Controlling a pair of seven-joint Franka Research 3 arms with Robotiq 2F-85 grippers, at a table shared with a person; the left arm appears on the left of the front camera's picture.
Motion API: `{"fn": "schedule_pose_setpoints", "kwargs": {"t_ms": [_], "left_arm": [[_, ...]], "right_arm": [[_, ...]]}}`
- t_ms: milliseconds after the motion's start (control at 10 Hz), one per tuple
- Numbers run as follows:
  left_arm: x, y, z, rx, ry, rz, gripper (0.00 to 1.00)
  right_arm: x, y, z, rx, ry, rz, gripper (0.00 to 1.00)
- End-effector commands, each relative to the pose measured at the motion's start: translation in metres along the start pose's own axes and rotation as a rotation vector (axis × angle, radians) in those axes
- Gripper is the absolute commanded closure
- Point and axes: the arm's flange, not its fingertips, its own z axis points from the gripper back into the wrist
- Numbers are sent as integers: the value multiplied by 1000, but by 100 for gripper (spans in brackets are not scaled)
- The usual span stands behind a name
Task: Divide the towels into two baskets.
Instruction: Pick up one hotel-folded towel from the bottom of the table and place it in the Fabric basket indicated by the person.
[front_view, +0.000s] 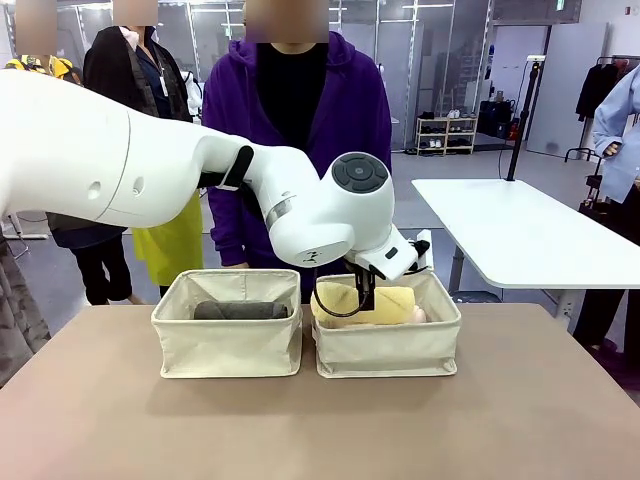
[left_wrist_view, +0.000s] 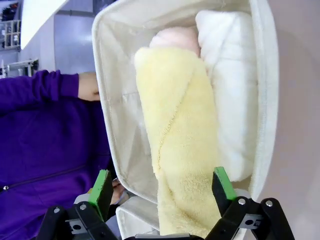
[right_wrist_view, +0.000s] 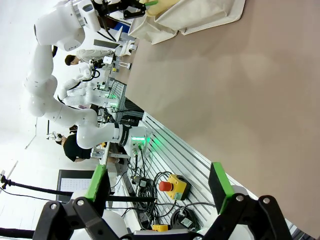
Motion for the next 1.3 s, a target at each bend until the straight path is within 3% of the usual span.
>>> {"fn": "schedule_pose_setpoints", "kwargs": {"t_ms": [0,100,1100,1200], "left_arm": [[-16,-2,32,-103,-59,11,0],[0,0,0,0,0,0,0],[-1,1,0,-23,-7,-7,0],[-2,15,24,-2,25,-7,0]], "right_arm": [[-3,3,-4,7,-14,15,0],[-3,3,-4,7,-14,15,0],[-3,3,-4,7,-14,15,0],[-3,3,-4,7,-14,15,0]]}}
